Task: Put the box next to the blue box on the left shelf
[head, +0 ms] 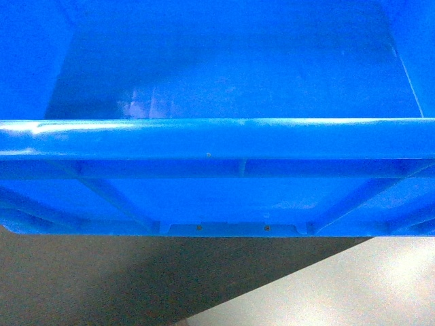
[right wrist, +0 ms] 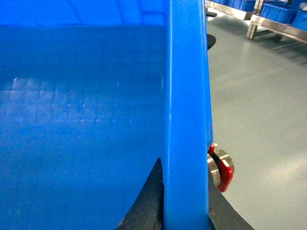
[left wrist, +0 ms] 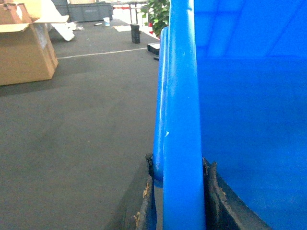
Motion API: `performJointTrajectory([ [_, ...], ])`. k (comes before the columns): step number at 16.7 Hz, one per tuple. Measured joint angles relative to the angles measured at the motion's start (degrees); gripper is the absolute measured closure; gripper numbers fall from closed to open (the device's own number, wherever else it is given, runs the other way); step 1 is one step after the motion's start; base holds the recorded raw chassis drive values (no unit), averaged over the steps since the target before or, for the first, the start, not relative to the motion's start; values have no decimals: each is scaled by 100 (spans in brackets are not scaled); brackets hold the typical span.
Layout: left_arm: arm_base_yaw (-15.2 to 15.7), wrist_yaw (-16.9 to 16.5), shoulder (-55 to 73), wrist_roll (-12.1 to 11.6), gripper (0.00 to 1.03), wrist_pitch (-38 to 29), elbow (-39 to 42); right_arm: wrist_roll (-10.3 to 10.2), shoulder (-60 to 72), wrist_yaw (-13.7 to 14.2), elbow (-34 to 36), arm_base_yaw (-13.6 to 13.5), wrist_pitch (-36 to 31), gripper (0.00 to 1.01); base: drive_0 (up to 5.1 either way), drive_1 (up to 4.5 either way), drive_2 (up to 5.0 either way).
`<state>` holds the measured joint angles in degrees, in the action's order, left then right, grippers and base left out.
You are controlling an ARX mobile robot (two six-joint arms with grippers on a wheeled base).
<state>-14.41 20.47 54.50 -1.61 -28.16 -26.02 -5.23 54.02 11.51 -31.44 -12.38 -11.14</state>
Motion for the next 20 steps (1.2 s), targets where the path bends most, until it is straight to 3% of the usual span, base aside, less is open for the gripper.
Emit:
performJointTrajectory([
  [20,0,2,0,-2,84,-9,0,17,0,0,0,0,0,93,-157,-157,-157],
])
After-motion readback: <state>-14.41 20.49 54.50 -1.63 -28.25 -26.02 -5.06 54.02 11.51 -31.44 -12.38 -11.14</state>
